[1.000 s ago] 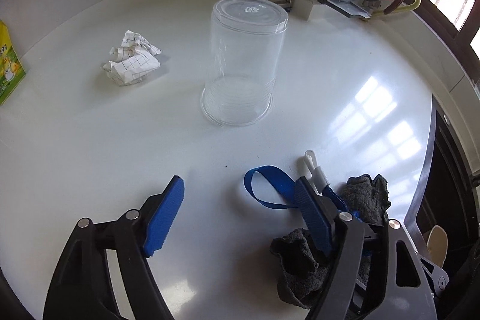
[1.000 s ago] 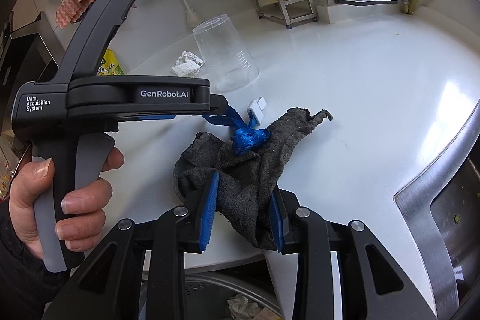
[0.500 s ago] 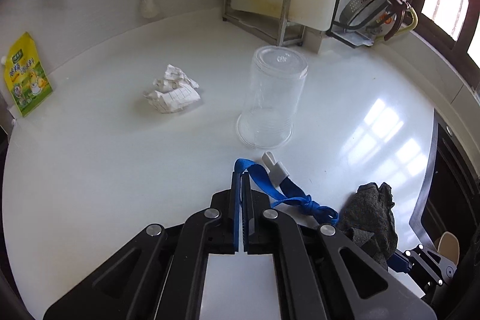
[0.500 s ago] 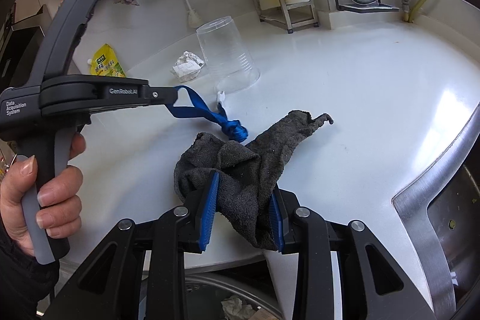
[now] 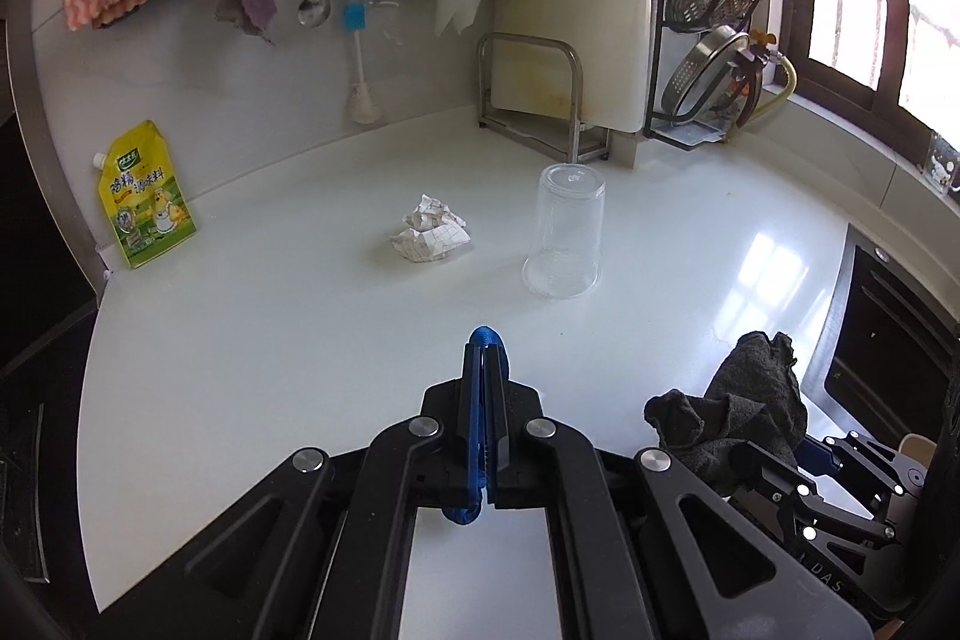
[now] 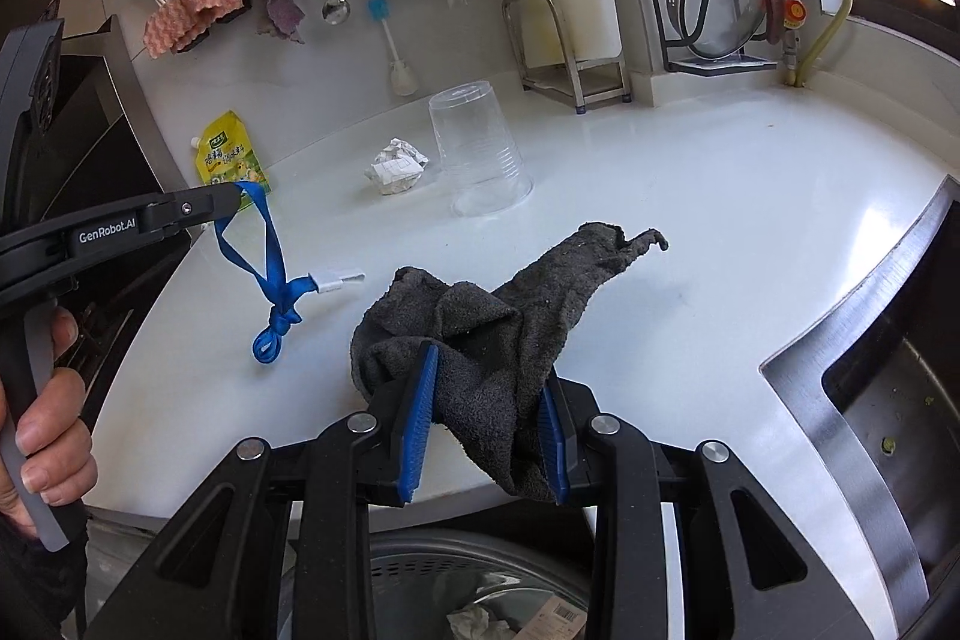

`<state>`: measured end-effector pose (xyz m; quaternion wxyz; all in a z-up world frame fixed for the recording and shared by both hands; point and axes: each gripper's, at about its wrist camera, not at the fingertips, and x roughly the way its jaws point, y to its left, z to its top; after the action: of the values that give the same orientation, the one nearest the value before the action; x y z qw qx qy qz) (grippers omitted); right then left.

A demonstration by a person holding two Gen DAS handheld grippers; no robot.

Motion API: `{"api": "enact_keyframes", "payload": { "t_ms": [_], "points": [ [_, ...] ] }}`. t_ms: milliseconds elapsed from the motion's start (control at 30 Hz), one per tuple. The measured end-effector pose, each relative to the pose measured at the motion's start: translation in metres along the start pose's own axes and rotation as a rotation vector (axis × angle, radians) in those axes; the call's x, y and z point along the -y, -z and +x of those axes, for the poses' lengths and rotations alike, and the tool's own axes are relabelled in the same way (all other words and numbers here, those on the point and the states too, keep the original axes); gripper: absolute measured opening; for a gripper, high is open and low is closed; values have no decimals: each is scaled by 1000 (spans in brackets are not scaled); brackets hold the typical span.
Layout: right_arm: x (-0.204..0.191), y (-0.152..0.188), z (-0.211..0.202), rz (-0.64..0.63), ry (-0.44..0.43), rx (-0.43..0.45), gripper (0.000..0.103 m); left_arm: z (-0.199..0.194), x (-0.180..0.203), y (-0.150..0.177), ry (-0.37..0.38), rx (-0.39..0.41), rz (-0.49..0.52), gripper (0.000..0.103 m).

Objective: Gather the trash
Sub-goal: 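Pull the blue lanyard away from the cloth with the left gripper while the right holds the cloth, then carry the cloth and lanyard over the grey bin with both grippers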

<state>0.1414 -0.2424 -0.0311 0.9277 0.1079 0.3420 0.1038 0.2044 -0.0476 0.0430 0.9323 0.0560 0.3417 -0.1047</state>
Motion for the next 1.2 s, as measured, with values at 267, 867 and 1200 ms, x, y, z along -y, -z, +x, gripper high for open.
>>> {"api": "enact_keyframes", "payload": {
  "t_ms": [267, 867, 1200],
  "points": [
    [-18, 21, -46, -23, 50, 42, 30, -47, 11, 37, -9, 46, 30, 2],
    [-42, 104, -120, -12, 125, 46, 30, -120, 46, 111, 84, 53, 65, 2],
    [-34, 145, -137, 8, 142, 6, 30, -121, 66, 146, 79, 11, 55, 2]
  ]
}}
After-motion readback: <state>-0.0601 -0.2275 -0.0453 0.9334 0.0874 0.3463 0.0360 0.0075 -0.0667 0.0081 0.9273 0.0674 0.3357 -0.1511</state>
